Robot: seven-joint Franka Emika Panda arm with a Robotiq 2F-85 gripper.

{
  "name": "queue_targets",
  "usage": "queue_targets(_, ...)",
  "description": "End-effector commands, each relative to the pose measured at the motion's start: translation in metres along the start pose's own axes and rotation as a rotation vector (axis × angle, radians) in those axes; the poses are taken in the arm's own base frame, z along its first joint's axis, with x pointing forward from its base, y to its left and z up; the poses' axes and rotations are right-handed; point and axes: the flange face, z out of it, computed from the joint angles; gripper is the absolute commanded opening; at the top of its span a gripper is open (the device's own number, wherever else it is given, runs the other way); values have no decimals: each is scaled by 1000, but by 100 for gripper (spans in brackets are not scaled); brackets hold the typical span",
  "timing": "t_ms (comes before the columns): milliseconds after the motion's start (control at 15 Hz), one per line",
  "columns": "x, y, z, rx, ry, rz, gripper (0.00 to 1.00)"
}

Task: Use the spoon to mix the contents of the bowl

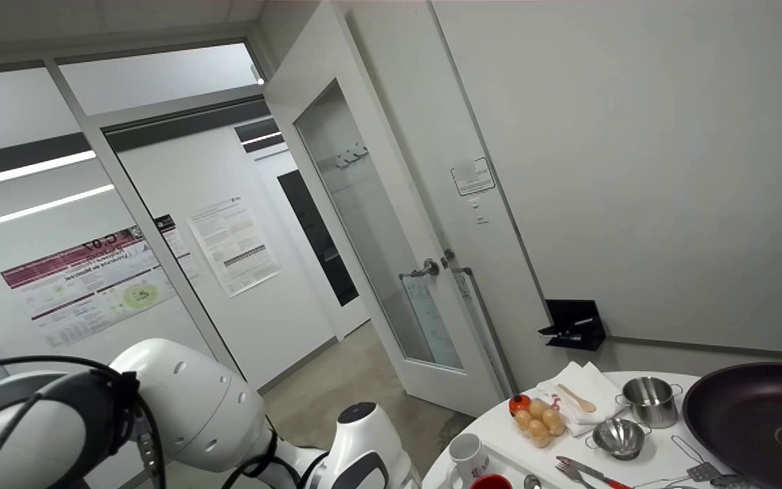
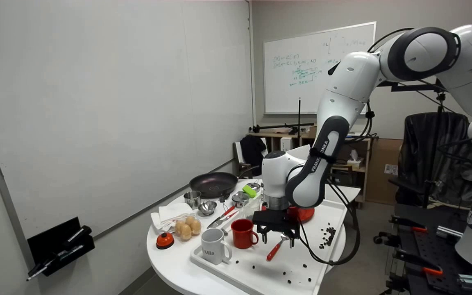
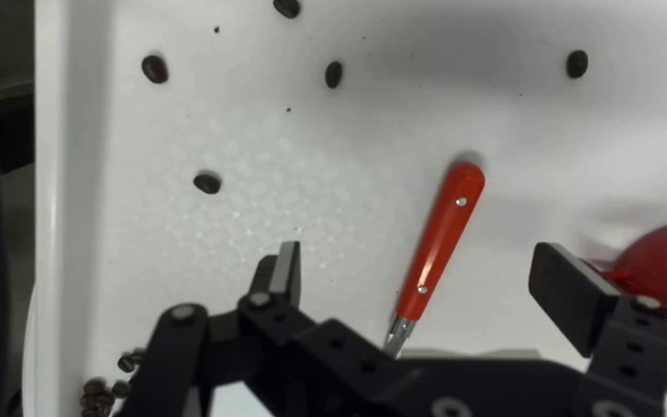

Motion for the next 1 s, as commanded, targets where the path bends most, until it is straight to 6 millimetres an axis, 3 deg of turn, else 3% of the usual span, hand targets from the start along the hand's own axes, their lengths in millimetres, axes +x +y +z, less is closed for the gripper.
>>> queue_targets(0,13,-16,27,-11,16,25,100)
queue_targets(467,40,-47,50,-42,29,72,98)
queue_targets(533,39,-50,50,-44,21,73,74)
queue_targets(667,37,-55,51,-43,3,74,68)
queue_targets(933,27,-60,46,-30,-32,72,36)
